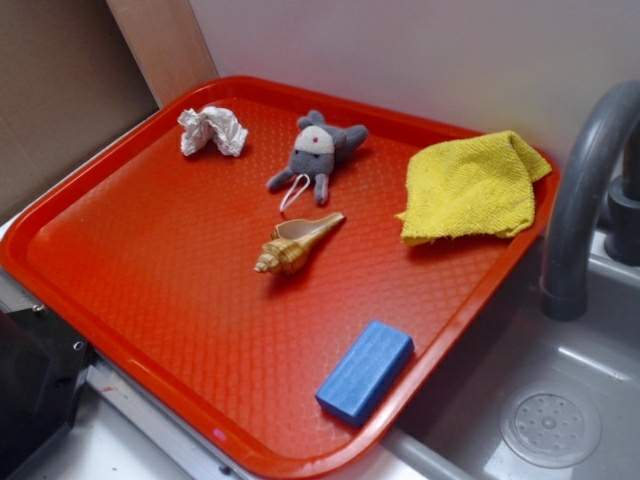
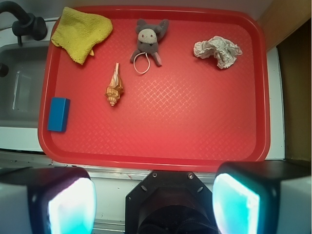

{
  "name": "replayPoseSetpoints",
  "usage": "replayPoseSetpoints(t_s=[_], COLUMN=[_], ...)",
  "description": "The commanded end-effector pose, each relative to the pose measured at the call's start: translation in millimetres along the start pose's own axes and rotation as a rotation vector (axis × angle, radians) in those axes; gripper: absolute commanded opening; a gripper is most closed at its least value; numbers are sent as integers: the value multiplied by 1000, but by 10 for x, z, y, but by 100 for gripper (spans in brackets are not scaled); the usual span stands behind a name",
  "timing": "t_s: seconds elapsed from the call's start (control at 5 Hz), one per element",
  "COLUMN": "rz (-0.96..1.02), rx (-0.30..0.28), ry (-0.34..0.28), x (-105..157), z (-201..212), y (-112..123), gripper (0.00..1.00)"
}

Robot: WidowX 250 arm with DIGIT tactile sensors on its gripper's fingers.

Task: Grab the yellow cloth.

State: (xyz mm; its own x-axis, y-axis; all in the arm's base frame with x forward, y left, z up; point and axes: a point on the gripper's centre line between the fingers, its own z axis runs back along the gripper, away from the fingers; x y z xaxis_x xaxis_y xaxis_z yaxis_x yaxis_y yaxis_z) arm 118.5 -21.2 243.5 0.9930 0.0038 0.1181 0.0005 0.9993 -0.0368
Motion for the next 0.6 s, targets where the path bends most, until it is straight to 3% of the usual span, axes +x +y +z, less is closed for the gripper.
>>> replayPoseSetpoints(t_s=[0.0, 0.2, 0.4], rz=[0, -179, -317], rx=[0, 71, 32], ry=[0, -50, -132], x=[0, 447, 873], z=[0, -479, -824], y=[0, -391, -766], gripper=[100, 100, 100])
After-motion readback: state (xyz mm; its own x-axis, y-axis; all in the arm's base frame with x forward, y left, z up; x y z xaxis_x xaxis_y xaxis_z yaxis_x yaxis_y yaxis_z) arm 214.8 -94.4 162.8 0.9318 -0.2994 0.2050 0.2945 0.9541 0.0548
